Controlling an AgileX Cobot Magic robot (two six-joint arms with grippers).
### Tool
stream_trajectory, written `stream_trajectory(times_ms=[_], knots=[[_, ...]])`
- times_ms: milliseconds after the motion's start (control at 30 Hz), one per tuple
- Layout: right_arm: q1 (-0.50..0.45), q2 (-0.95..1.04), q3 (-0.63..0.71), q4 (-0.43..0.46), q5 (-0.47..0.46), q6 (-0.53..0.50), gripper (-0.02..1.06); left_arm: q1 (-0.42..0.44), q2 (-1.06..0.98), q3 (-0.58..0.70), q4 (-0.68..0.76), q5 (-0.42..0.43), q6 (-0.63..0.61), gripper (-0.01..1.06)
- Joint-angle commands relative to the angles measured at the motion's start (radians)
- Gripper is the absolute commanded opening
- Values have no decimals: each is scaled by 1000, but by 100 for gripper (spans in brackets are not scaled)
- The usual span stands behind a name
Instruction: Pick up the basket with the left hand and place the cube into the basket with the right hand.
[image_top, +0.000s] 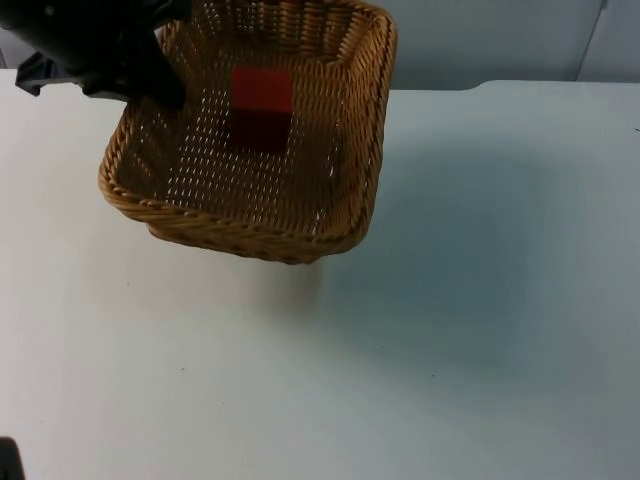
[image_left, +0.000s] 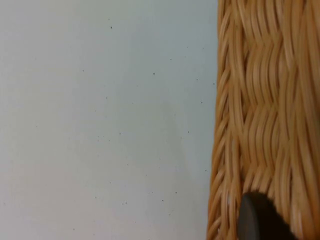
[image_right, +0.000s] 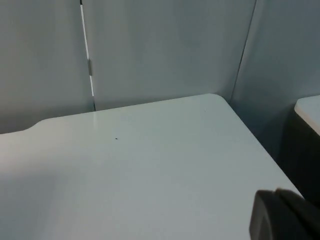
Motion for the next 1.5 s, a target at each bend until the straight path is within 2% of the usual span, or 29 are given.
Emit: stream_trajectory(times_ms=[0,433,600,800,867,933,967,1133,1167,1233,1333,1467], knots=[[-3,-4,4,7,3,-10,1,-4,-18,-11,-40,-21,-5,0],[-3,-3,4,31,-9,-10,1,-19,17,-11,-35,-18,22,0],[-3,-3,4,31,-27,-12,1,-62,93,-11,-38,-14,25,0],[-3,-3,4,31,-26,-36,1,-91,172,-11,-67,-67,25,0],[-3,-3,4,31,-26,-40,1,-91,196,-11,-97,-67,25,5],[-3,-3,4,31,-26,-42,1,-91,213,-11,-110,-65,25,16],[-3,-3,4,31,-26,-42,1,-91,213,-11,-110,-65,25,16],[-3,-3,4,31,-26,-48,1,-89,225,-13,-103,-99,25,55],[-3,-3,4,31,-26,-48,1,-89,225,-13,-103,-99,25,55],[-3,-3,4,31,-26,-48,1,-87,225,-31,-36,-111,25,63],[-3,-3,4,31,-26,-48,1,-87,225,-68,48,-92,10,64],[-3,-3,4,31,-26,-48,1,-87,225,-191,95,3,-36,64]])
